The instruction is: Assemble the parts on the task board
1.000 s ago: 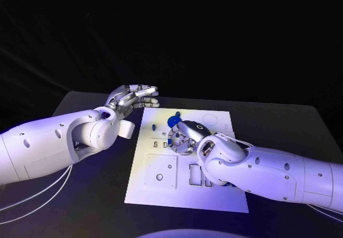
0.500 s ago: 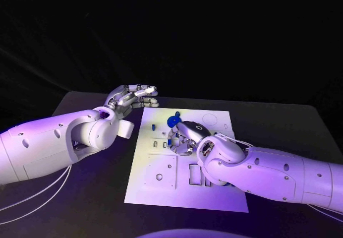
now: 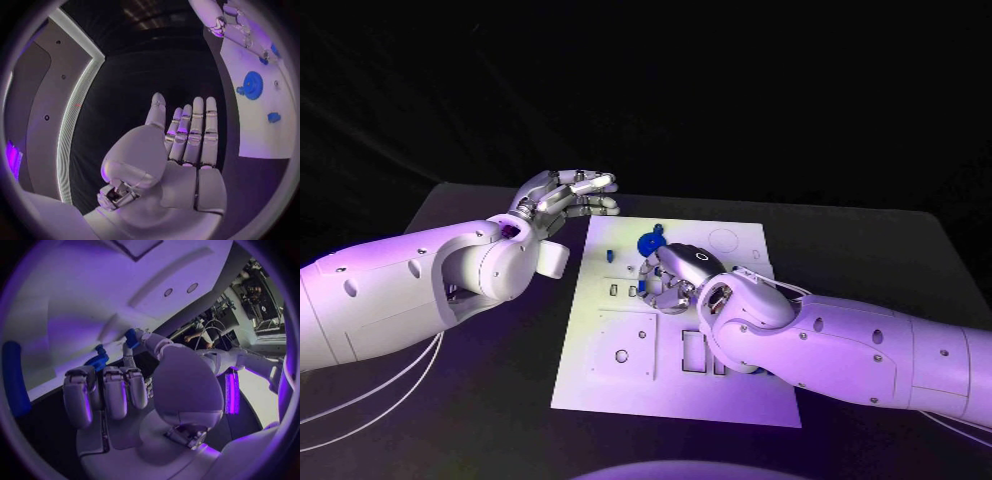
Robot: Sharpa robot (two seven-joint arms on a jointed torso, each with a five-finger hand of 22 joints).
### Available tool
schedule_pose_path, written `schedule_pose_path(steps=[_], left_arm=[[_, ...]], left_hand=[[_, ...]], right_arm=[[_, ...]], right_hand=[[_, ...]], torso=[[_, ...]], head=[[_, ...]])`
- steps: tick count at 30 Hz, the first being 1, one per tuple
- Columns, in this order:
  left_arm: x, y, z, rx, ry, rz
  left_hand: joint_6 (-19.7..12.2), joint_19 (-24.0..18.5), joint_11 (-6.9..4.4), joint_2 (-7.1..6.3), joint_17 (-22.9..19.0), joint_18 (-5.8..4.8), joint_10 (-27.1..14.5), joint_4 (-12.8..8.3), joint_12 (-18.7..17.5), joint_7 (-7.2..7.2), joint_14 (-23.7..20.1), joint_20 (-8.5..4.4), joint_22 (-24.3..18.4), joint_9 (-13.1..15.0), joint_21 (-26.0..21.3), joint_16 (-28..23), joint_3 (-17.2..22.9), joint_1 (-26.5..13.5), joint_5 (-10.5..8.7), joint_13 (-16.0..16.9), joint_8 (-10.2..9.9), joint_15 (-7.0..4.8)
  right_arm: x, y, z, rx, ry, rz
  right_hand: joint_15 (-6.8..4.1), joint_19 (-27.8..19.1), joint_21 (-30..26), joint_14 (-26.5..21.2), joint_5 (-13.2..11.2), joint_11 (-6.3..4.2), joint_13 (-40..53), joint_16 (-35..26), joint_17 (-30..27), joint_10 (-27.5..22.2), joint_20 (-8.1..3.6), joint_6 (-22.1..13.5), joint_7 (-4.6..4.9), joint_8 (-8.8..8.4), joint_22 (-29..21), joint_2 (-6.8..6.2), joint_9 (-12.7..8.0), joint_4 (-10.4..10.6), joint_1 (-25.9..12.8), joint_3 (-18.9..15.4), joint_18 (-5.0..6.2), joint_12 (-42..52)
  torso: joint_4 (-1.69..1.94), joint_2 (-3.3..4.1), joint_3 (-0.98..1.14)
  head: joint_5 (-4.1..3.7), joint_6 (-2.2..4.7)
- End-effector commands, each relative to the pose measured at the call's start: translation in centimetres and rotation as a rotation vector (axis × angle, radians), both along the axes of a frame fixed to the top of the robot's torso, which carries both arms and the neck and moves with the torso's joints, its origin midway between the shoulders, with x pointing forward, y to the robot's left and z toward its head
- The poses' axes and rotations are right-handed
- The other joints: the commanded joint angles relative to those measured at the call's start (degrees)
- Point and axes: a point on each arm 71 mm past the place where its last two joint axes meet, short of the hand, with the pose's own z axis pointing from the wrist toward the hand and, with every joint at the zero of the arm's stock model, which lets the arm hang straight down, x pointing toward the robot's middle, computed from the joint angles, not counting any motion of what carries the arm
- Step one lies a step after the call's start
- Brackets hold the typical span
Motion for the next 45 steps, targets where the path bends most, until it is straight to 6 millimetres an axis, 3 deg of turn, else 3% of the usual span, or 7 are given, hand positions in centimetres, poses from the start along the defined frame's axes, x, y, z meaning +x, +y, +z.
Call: schedule_pose_path(steps=[1, 23, 32, 35, 38, 41, 45], left_arm=[[0.0, -0.2, 0.1, -0.011, -0.003, -0.017], [0.1, -0.1, 0.0, -0.01, 0.0, -0.016], [0.1, 0.0, 0.0, -0.007, 0.002, -0.016], [0.2, 0.1, -0.1, 0.022, 0.004, -0.025], [0.2, 0.0, -0.3, 0.084, 0.002, -0.043], [0.4, 0.0, -0.6, 0.15, 0.012, -0.059], [0.6, 0.1, -1.2, 0.273, 0.038, -0.088]], left_hand=[[-0.21, -0.51, -0.02, 0.03, 0.05, 1.04, 0.0, -0.1, 0.1, 0.25, -0.54, -0.01, -0.09, 0.05, 0.07, 0.3, -0.19, -0.51, -0.34, 0.07, -0.21, 0.0], [-0.31, -0.53, 0.06, 0.01, 0.13, 1.03, -0.09, -0.1, 0.06, 0.36, -0.58, 0.01, -0.1, 0.07, 0.08, 0.31, -0.16, -0.57, -0.32, 0.06, -0.28, 0.03], [-0.36, -0.54, 0.09, -0.01, 0.16, 1.03, -0.14, -0.1, 0.03, 0.39, -0.59, 0.01, -0.1, 0.08, 0.09, 0.31, -0.16, -0.61, -0.32, 0.06, -0.31, 0.05], [0.54, -0.59, -1.66, -0.16, 0.4, 1.14, 0.16, 0.13, 0.14, -1.54, -0.73, -0.2, -0.12, 0.49, 0.16, 0.18, -0.71, -1.5, -0.02, 0.14, 0.08, -0.42], [1.89, 0.46, -2.13, -1.2, 0.53, 1.27, 2.03, 1.0, 0.64, -1.99, 0.7, -0.59, 0.08, 0.97, 0.79, -0.01, -1.66, -3.76, 1.41, 0.44, 0.46, -0.92], [4.45, 3.99, -2.15, -1.95, 1.52, 1.26, 8.32, 2.43, 2.47, -1.73, 6.06, -1.81, 0.84, 1.9, 2.77, 0.96, -1.64, -6.09, 0.29, 1.64, 1.26, -2.14], [6.98, 11.59, -5.06, -2.15, 6.04, 1.3, 15.63, 3.88, 3.91, -3.75, 17.23, -5.07, 3.41, 4.04, 8.03, 6.09, -1.66, -7.08, 1.35, 3.77, 2.17, -5.55]], right_arm=[[-0.1, 0.1, -0.3, -0.024, 0.003, 0.014], [-0.1, 0.1, -0.3, -0.025, -0.002, 0.018], [-0.2, 0.0, 0.0, -0.003, -0.027, 0.008], [-0.2, -0.4, 0.3, 0.025, -0.054, -0.005], [-0.4, -1.1, 0.8, 0.066, -0.084, -0.018], [-0.5, -2.0, 1.6, 0.134, -0.111, -0.02], [-0.4, -3.8, 2.7, 0.241, -0.111, -0.006]], right_hand=[[-0.01, 5.99, 0.25, 6.07, -0.25, 0.47, 13.56, 0.23, 15.05, 4.55, 0.13, -0.51, 0.01, -0.37, 15.07, -0.44, -0.16, -0.16, -0.21, -0.11, -0.82, -0.42], [1.2, 5.99, 0.25, 6.07, -2.45, 1.84, 12.85, 0.23, 15.05, 3.81, 1.21, -3.92, 1.5, -2.7, 15.07, -2.27, -1.66, -0.34, -1.43, -0.78, -0.82, -1.27], [1.66, 5.99, 0.25, 6.07, -7.17, 2.29, 12.11, 0.23, 15.05, 3.05, 1.7, -6.07, 1.98, -3.84, 15.07, -2.91, -2.54, 0.74, -2.04, -4.64, -0.82, -2.14], [2.1, 5.98, 0.22, 6.07, -7.89, 2.93, 11.02, 0.23, 15.05, 1.86, 2.08, -8.05, 2.39, -4.63, 15.05, -2.58, -3.19, 2.07, -1.36, -9.36, -0.81, -3.43], [2.46, 5.74, -0.16, 6.07, -7.96, 3.22, 10.17, 0.23, 15.05, 0.96, 2.5, -9.37, 2.91, -4.77, 14.85, -1.9, -3.84, 5.42, 1.07, -15.55, -0.7, -4.3], [2.87, 5.56, -0.47, 6.07, -7.73, 3.7, 10.04, 0.23, 15.05, 0.89, 2.78, -11.06, 3.31, -4.55, 14.7, -2.16, -4.49, 10.17, 4.23, -18.83, -0.62, -4.27], [2.8, 4.5, -2.23, 6.07, -6.97, 3.61, 8.89, 0.23, 15.05, -0.29, 2.84, -11.29, 3.36, -3.59, 13.82, -1.66, -4.58, 12.05, 6.22, -18.43, -0.16, -5.49]], torso=[[-0.01, -0.02, -0.01], [-0.01, -0.03, 0.03], [0.02, -0.01, 0.02], [-0.01, -0.07, 0.05], [0.0, -0.17, 0.06], [-0.1, -0.34, 0.08], [-0.13, -0.74, 0.17]], head=[[0.08, -0.08], [0.13, -0.53], [0.11, -0.55], [0.16, -0.49], [0.06, -0.45], [0.05, -0.21], [0.16, -0.08]])
